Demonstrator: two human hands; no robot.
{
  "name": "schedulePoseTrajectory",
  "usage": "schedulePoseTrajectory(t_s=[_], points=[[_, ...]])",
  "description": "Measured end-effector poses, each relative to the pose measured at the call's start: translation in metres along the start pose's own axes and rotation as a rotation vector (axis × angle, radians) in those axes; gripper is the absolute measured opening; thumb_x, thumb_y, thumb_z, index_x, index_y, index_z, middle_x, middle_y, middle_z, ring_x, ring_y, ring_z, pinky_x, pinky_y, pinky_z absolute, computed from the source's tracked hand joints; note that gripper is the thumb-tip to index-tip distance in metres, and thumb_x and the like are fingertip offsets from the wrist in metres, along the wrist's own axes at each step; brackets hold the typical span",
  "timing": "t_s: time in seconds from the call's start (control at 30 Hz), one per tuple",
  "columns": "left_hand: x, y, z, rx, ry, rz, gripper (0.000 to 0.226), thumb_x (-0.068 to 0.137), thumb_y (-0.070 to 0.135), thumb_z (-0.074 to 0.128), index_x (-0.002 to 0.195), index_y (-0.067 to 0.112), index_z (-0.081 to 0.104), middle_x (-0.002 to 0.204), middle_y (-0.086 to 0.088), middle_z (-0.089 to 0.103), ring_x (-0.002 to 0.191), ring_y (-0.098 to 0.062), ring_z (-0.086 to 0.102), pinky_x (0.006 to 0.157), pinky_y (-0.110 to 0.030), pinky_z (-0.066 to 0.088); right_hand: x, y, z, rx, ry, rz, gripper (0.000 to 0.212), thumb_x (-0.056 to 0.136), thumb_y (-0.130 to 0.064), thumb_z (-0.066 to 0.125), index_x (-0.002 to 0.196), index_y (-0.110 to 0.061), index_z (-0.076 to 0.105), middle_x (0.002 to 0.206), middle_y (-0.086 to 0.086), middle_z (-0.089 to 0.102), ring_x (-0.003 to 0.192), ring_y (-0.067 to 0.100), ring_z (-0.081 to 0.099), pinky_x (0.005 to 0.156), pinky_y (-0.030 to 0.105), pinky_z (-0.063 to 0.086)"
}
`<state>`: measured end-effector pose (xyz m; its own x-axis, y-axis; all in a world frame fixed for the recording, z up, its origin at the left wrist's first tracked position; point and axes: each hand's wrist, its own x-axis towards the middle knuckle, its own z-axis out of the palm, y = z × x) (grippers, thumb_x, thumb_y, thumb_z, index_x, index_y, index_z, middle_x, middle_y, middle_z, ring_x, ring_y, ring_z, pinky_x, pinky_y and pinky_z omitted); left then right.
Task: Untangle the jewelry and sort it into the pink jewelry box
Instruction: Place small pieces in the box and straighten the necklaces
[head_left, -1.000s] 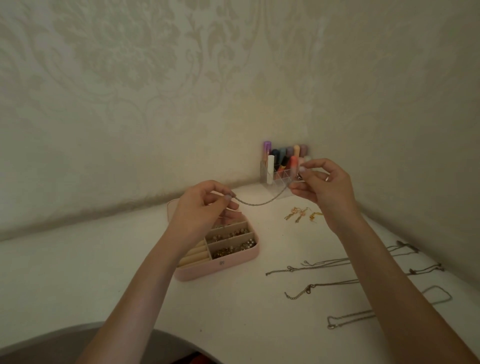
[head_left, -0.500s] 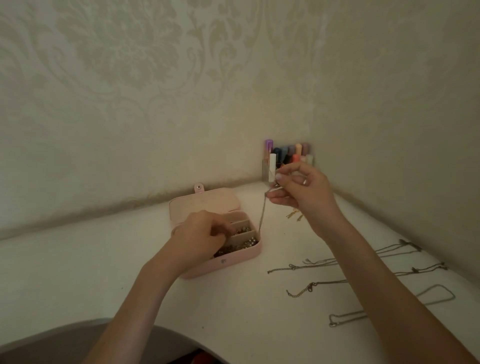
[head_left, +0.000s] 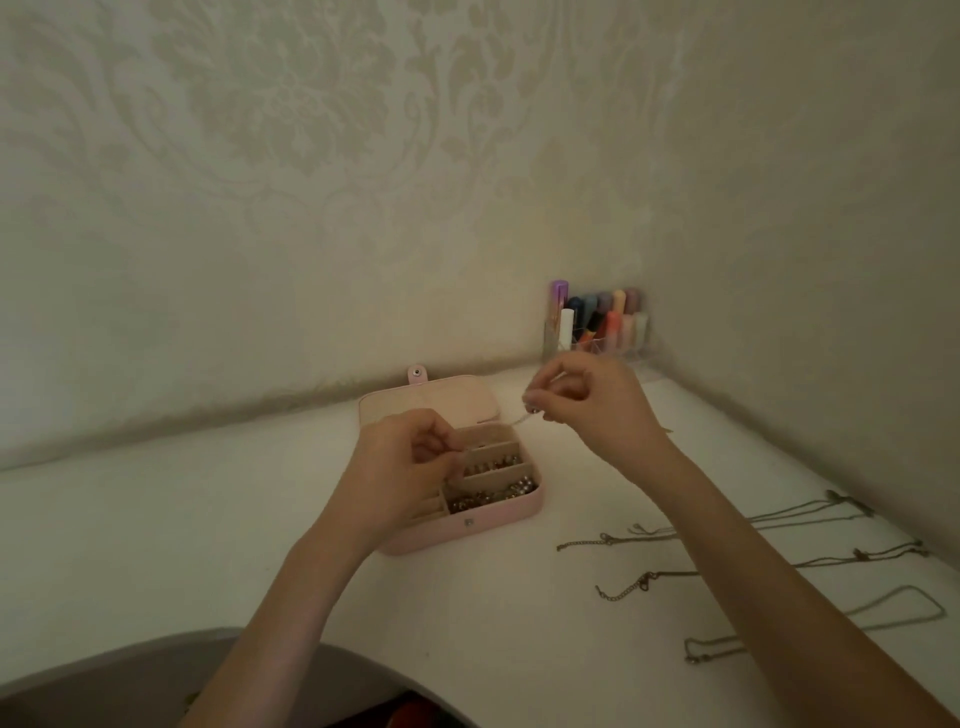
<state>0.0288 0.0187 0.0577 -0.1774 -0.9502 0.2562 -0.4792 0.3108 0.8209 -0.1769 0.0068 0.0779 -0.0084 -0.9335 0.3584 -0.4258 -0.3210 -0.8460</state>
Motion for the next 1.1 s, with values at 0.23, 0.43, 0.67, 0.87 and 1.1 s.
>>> schedulePoseTrajectory(t_s=[0.23, 0.43, 0.67, 0.87, 1.1], points=[[-0.005, 0.0, 0.011, 0.376, -0.103, 0.059, 0.021, 0.074, 0.017, 0.072, 0.067, 0.035, 0.064, 0.068, 0.016, 0.064, 0.071, -0.003, 0.062, 0.075, -0.029, 0.05, -0.011, 0.011, 0.017, -0.161, -0.17, 0.033, 0.017, 0.08, -0.016, 0.074, 0.085, -0.016, 0.057, 0.068, -0.002, 0.072, 0.06, 0.005, 0.059, 0.058, 0.009, 0.041], [-0.004, 0.004, 0.011, 0.478, -0.163, 0.046, 0.028, 0.074, 0.017, 0.068, 0.063, 0.04, 0.056, 0.061, 0.021, 0.056, 0.066, -0.001, 0.056, 0.074, -0.03, 0.05, -0.015, 0.023, 0.021, -0.356, -0.294, 0.046, 0.016, 0.08, -0.017, 0.073, 0.078, -0.023, 0.058, 0.071, -0.004, 0.071, 0.055, -0.004, 0.055, 0.054, 0.011, 0.038], [-0.001, 0.001, 0.01, 0.516, -0.209, 0.076, 0.018, 0.072, 0.016, 0.07, 0.067, 0.033, 0.068, 0.058, 0.023, 0.054, 0.069, -0.004, 0.057, 0.078, -0.033, 0.05, -0.016, 0.023, 0.025, -0.528, -0.326, -0.023, 0.011, 0.08, -0.017, 0.073, 0.076, -0.022, 0.065, 0.08, -0.004, 0.067, 0.069, 0.003, 0.056, 0.064, 0.021, 0.045], [0.001, -0.005, 0.01, 0.5, -0.219, 0.089, 0.024, 0.071, 0.014, 0.071, 0.064, 0.036, 0.065, 0.061, 0.02, 0.057, 0.069, -0.003, 0.059, 0.077, -0.034, 0.052, -0.015, 0.028, 0.025, -0.57, -0.266, -0.054, 0.007, 0.081, -0.018, 0.073, 0.078, -0.017, 0.067, 0.094, -0.002, 0.05, 0.078, 0.006, 0.047, 0.065, 0.014, 0.035], [-0.004, 0.014, 0.019, 0.517, -0.14, 0.206, 0.015, 0.084, 0.014, 0.064, 0.084, 0.025, 0.072, 0.066, 0.018, 0.051, 0.07, 0.004, 0.048, 0.062, -0.002, 0.035, -0.015, 0.031, 0.013, -0.336, -0.166, 0.022, 0.013, 0.083, -0.017, 0.069, 0.083, -0.022, 0.057, 0.076, -0.006, 0.056, 0.061, 0.001, 0.046, 0.055, 0.01, 0.036]])
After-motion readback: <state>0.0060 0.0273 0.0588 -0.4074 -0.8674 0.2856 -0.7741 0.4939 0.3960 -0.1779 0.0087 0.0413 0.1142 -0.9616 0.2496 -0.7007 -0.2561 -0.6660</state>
